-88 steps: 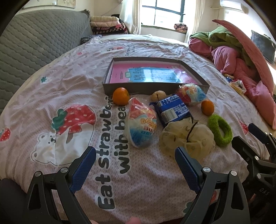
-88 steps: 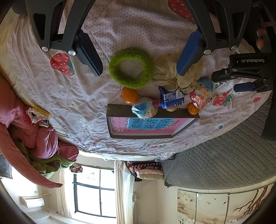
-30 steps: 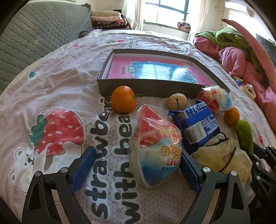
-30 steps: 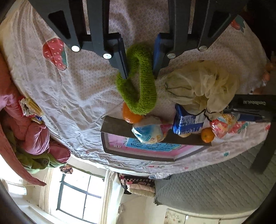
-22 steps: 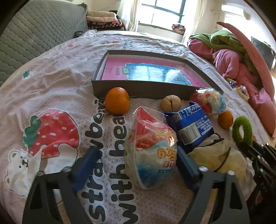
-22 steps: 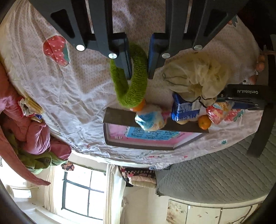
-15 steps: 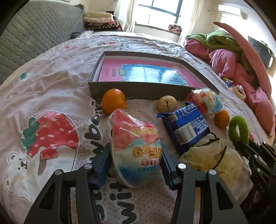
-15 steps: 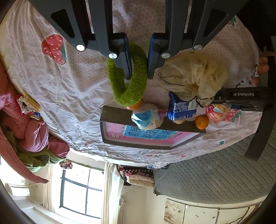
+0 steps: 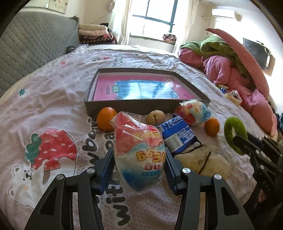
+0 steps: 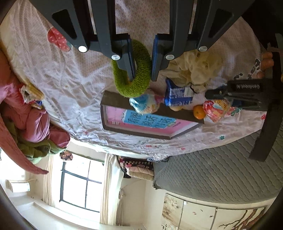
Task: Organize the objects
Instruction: 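Carry the green ring and the toy egg over the tray with both tools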
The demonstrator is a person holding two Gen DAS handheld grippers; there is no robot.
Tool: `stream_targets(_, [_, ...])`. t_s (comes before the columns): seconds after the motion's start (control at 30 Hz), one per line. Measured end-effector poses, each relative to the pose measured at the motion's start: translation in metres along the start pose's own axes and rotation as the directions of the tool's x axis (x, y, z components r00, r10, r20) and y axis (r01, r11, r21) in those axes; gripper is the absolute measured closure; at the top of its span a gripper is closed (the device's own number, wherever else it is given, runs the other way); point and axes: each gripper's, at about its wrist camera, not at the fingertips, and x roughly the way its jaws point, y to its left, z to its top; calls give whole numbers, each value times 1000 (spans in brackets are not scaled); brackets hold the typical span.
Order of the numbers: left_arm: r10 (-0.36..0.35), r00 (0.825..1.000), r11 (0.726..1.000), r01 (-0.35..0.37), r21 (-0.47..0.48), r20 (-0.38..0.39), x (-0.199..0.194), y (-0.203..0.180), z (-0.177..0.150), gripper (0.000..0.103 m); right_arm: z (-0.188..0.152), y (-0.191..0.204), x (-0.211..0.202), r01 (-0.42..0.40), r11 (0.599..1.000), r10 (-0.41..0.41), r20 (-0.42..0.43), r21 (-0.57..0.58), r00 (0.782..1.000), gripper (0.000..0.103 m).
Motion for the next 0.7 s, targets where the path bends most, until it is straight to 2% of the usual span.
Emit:
stream_targets(0.3, [7,1000,1000,-7,15,27,-15,-3,15,50,22,5,-5,0,999,3,74,-35,997,85])
stream_targets(0.43, [6,998,1000,-7,5,58,-22,-3,25,50,27,5,-1,-3,999,6,83,-33,997,85])
stream_targets(0.7, [-22,998,1000,23,-10,52,-15,-8,35,50,34,3,5,16,1000,-15,77,-19,997,85])
